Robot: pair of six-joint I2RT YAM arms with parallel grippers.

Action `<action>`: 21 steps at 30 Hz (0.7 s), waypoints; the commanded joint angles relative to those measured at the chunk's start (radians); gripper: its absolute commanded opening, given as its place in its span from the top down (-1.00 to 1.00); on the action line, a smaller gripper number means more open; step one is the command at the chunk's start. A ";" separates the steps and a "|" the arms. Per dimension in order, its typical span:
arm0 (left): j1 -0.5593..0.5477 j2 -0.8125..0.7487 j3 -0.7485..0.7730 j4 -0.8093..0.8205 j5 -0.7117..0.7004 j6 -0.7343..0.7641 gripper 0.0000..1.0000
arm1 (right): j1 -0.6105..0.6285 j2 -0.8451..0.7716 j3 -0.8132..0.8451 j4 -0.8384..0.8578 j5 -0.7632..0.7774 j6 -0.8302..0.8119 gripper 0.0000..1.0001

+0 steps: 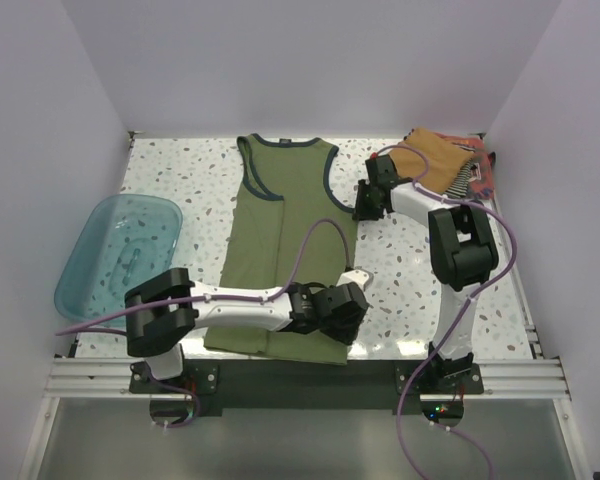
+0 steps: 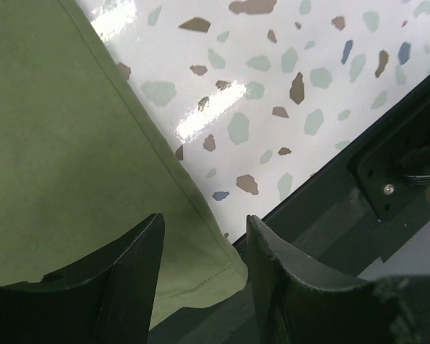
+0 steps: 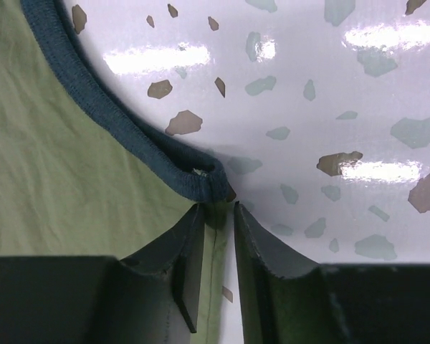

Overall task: Fold and stack the tank tops
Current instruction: Fold the tank top

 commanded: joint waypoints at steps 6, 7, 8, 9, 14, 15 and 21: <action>-0.092 0.057 0.014 -0.058 -0.092 -0.100 -0.01 | -0.006 0.004 0.026 0.038 -0.005 0.008 0.75; -0.100 0.060 0.015 -0.066 -0.098 -0.108 0.00 | -0.006 0.004 0.025 0.039 -0.005 0.006 0.77; -0.118 0.065 0.018 -0.075 -0.101 -0.118 0.00 | -0.008 0.002 0.025 0.041 -0.003 0.008 0.78; -0.127 0.066 0.018 -0.077 -0.104 -0.122 0.00 | -0.008 0.002 0.025 0.041 -0.002 0.008 0.81; -0.173 0.092 0.047 -0.106 -0.112 -0.143 0.04 | -0.008 0.004 0.026 0.044 -0.005 0.013 0.88; -0.180 0.097 0.049 -0.109 -0.115 -0.145 0.05 | -0.008 0.005 0.028 0.044 -0.006 0.013 0.89; -0.190 0.122 0.067 -0.130 -0.142 -0.158 0.13 | -0.011 0.011 0.020 0.051 -0.013 0.017 0.99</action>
